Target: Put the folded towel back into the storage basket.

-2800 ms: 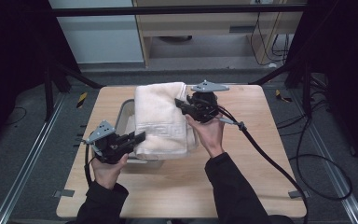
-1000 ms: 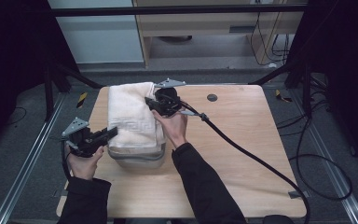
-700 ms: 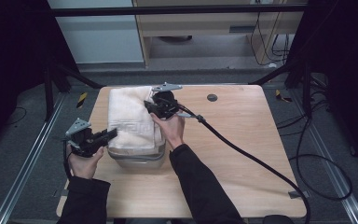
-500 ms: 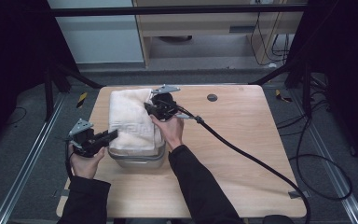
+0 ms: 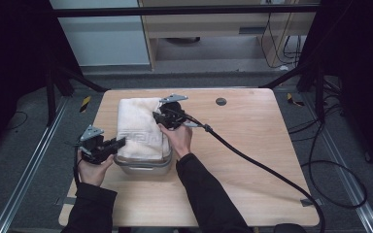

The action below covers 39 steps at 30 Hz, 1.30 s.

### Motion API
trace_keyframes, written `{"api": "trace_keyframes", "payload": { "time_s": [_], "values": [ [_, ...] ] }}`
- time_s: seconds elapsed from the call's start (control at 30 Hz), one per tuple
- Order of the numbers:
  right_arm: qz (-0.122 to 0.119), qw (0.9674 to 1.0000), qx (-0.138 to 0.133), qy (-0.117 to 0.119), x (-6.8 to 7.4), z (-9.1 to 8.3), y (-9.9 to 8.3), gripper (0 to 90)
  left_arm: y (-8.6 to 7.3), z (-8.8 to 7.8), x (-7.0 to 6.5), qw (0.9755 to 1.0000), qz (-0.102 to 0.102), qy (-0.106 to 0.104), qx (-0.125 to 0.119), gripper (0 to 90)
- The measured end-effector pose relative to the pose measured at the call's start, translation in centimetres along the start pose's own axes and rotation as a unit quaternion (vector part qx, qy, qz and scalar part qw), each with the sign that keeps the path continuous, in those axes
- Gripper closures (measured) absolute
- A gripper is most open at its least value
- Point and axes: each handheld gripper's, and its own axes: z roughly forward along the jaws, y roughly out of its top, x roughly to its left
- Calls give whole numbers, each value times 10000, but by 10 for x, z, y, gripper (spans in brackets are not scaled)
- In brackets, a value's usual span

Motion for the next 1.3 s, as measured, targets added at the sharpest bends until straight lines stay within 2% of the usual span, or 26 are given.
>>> {"api": "trace_keyframes", "payload": {
  "time_s": [0.5,1.0,1.3],
  "values": [
    [-43,9999,101,-131,-4,7,-17,649,-5,16,-1,9996,101,87,241,758],
    [-357,9984,326,-287,-3,16,-31,638,-10,30,1,9975,110,296,627,736],
    [-396,9981,387,-284,-4,16,-39,614,-11,32,1,9967,86,446,678,681]
  ]
}}
